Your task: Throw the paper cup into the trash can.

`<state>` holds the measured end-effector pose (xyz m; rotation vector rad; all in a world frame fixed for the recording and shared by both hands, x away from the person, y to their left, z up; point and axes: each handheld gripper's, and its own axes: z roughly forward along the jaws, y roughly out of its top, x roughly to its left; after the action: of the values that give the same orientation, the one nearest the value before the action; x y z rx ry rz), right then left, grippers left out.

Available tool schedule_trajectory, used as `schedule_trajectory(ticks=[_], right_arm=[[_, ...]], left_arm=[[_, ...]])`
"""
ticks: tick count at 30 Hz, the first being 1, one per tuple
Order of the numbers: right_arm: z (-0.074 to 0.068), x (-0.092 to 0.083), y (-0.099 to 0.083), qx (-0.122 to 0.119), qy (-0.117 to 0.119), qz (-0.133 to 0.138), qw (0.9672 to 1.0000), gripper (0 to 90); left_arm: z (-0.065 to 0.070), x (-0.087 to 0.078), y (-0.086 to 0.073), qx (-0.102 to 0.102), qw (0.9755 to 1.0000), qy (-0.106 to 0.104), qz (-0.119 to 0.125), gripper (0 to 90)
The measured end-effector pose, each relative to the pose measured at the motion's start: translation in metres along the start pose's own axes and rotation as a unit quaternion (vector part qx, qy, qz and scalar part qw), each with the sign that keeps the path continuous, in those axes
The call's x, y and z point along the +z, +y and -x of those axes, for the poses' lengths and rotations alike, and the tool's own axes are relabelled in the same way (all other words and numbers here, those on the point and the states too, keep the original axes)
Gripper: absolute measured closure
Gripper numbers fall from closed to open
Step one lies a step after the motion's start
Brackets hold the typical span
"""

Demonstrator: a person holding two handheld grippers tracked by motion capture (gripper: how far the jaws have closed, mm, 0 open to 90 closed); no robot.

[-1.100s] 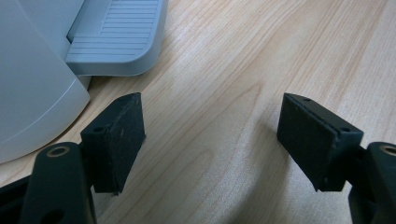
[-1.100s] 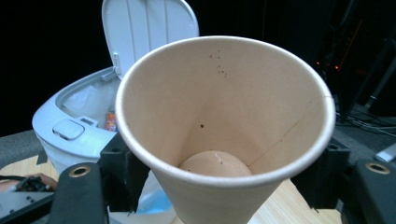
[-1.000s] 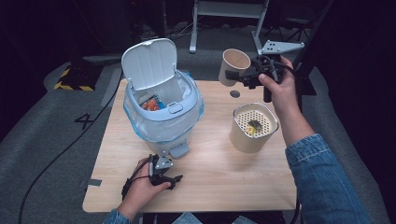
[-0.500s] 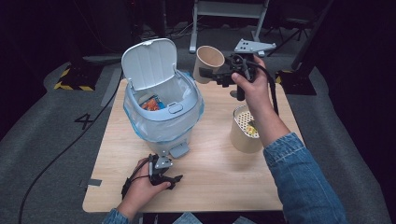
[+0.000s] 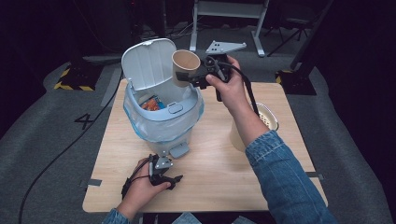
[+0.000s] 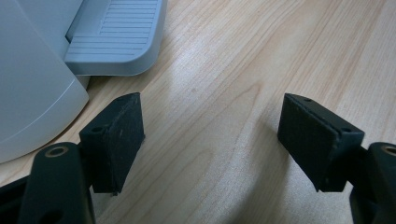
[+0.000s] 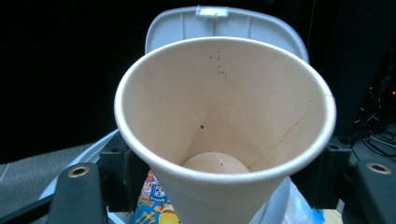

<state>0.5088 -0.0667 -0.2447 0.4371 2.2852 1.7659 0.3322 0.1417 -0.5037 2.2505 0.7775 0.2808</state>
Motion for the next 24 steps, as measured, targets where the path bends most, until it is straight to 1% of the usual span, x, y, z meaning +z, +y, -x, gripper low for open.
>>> schedule_trajectory(ticks=[5,6,7,9,10,11,13,14,20,22,23,24], right_arm=[[-0.003,0.013,-0.002,0.001,0.005,-0.015,0.9999,29.3],[-0.004,0.016,-0.003,-0.001,0.005,-0.022,0.9997,29.3],[-0.004,0.016,-0.003,-0.001,0.005,-0.022,0.9997,29.3],[-0.006,0.023,-0.005,-0.004,0.008,-0.038,0.9992,29.2],[-0.006,0.023,-0.005,-0.004,0.008,-0.038,0.9992,29.2],[-0.007,0.028,-0.007,-0.01,0.008,-0.051,0.9986,29.2],[-0.008,0.03,-0.008,-0.01,0.008,-0.055,0.9984,29.2],[-0.009,0.034,-0.009,-0.015,0.006,-0.064,0.9978,29.2],[-0.014,0.043,-0.009,-0.022,0.004,-0.078,0.9967,28.9],[-0.018,0.049,-0.01,-0.031,0.008,-0.087,0.9957,24.5],[-0.019,0.051,-0.011,-0.039,0.01,-0.091,0.9951,16.2],[-0.021,0.053,-0.011,-0.041,0.008,-0.086,0.9954,10.4]], left_arm=[[0.0,0.0,0.0,0.0,1.0,0.0,0.0,23.2],[0.0,0.0,0.0,0.0,1.0,0.0,0.0,23.2],[0.0,0.0,0.0,0.0,1.0,0.0,0.0,23.2],[0.0,0.0,0.0,0.0,1.0,-0.001,0.001,23.3],[0.0,0.0,0.0,0.0,1.0,-0.001,0.001,23.2],[0.0,0.0,0.0,0.0,1.0,0.0,0.0,23.2],[0.0,0.0,0.0,0.0,1.0,0.0,0.0,23.2],[0.0,0.0,0.0,0.001,1.0,0.001,0.0,23.2],[0.0,0.0,0.0,0.001,1.0,0.001,0.0,23.2],[0.0,0.0,0.0,0.001,1.0,0.001,0.0,23.2],[0.0,0.0,0.0,0.001,1.0,0.001,0.0,23.2],[0.0,0.0,0.0,0.001,1.0,0.001,0.0,23.3]])
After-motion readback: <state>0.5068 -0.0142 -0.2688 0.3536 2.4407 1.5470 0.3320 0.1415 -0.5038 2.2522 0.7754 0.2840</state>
